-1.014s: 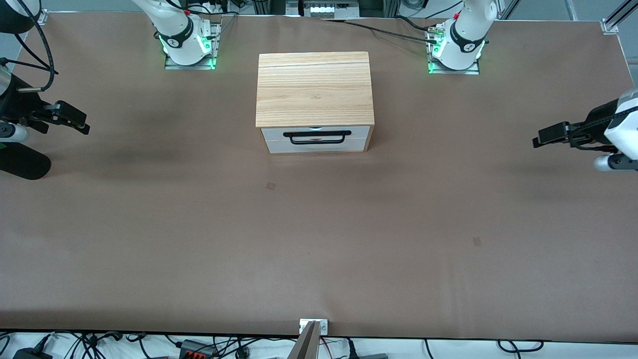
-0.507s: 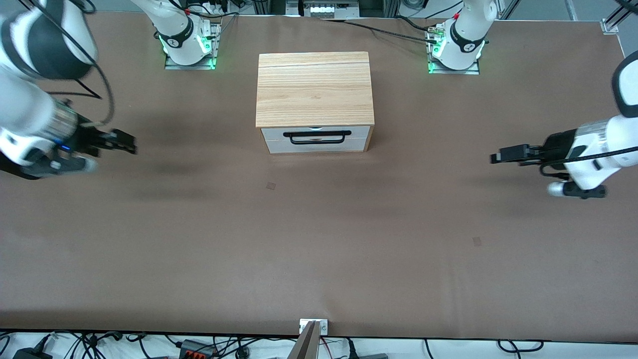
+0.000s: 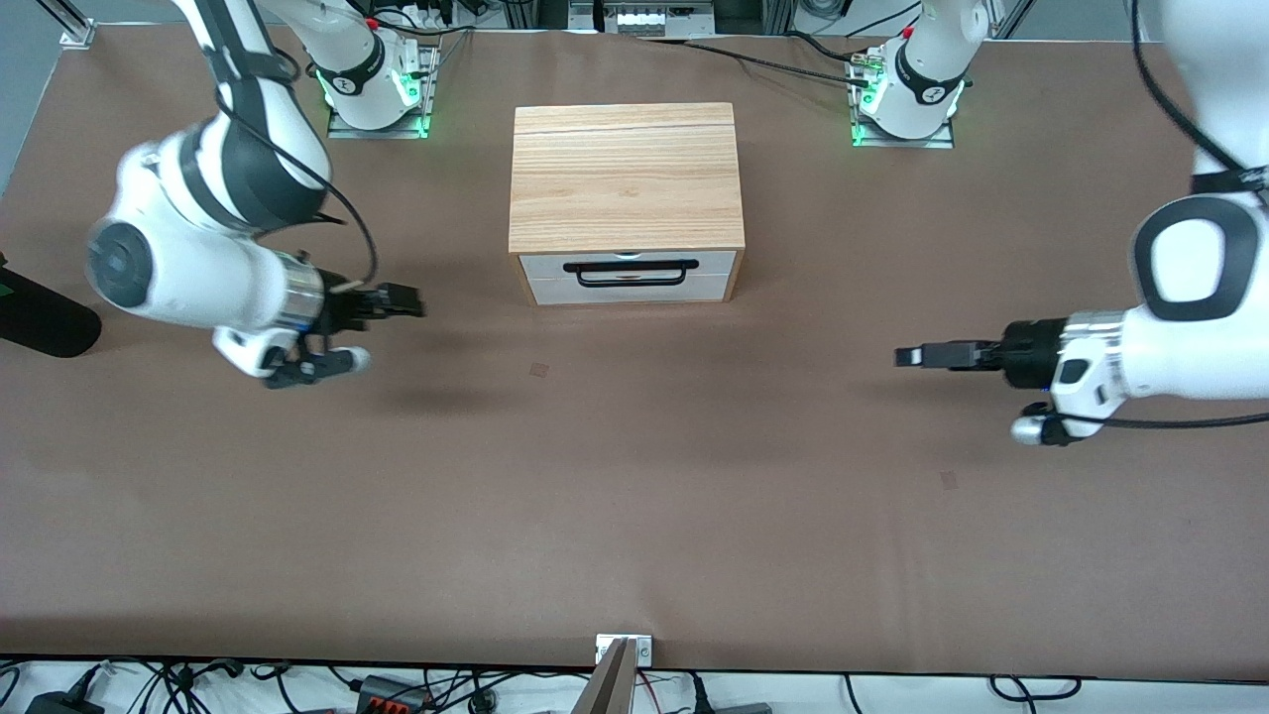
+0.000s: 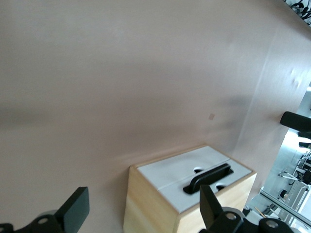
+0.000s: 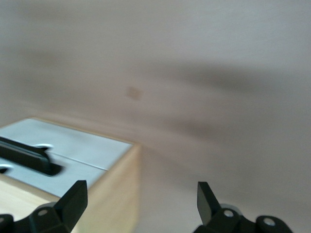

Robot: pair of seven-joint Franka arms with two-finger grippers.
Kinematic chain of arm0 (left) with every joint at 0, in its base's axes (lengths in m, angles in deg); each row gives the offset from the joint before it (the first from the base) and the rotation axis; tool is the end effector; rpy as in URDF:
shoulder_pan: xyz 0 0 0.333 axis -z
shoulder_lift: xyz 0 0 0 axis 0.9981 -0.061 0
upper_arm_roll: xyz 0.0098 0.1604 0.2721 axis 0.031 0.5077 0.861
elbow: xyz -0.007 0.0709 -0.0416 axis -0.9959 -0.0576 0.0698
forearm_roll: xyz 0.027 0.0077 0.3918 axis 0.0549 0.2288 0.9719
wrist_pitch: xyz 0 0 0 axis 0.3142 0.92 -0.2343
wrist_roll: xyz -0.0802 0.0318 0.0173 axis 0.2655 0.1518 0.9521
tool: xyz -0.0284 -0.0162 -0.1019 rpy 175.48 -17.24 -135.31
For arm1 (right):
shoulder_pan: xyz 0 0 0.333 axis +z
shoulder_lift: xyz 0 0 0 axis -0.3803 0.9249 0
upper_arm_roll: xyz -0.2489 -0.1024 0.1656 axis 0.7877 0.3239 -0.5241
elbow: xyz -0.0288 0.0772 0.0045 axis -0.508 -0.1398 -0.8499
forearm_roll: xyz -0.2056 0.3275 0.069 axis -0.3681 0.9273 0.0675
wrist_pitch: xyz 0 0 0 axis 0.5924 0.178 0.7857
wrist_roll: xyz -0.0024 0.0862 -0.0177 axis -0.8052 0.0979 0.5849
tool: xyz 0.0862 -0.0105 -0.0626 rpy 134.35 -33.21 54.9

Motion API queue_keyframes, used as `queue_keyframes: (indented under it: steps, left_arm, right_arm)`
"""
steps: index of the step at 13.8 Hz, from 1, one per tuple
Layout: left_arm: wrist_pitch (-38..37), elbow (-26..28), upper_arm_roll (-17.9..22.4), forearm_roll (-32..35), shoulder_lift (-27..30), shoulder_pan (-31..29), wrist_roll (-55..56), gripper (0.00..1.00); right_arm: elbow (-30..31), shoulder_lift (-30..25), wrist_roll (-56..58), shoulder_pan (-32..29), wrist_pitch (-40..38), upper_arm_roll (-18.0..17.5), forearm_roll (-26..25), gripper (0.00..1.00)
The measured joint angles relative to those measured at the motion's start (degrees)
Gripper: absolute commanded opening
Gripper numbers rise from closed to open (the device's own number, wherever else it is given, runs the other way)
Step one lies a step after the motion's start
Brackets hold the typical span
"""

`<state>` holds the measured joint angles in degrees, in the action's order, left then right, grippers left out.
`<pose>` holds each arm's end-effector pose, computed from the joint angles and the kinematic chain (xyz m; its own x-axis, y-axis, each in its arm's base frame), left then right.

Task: Pull top drawer with both arms simultaneously
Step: 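Move both grippers toward the black drawer handle from either end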

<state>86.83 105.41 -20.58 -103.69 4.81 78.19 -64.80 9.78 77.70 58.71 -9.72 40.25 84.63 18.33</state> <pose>0.6583 -0.0832 0.4038 0.9637 0.0142 -0.2668 0.1826 -0.7637 0.6192 0.5992 0.1864 0.3821 0.9595 0.1645 -0.2287 0.0651 -0.9194 -0.3880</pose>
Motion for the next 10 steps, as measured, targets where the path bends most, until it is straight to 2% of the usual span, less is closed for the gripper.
queue_keyframes:
  steps: [4,8,10]
  left_arm:
    - [1.1,0.2,-0.1,-2.7,-1.8,1.8,-4.8,1.0]
    - [1.0,2.4,-0.1,-17.0,-7.8,2.0,-17.6,1.0]
    - [1.0,3.5,-0.1,-20.4,-9.5,2.9,-21.5,1.0]
  right_arm:
    - [-0.6,5.1,8.3,1.6,1.7,0.0,18.9,1.0]
    - [-0.5,9.3,22.5,2.0,1.5,0.0,33.5,1.0]
    - [-0.3,11.6,30.0,2.0,0.0,0.0,39.9,1.0]
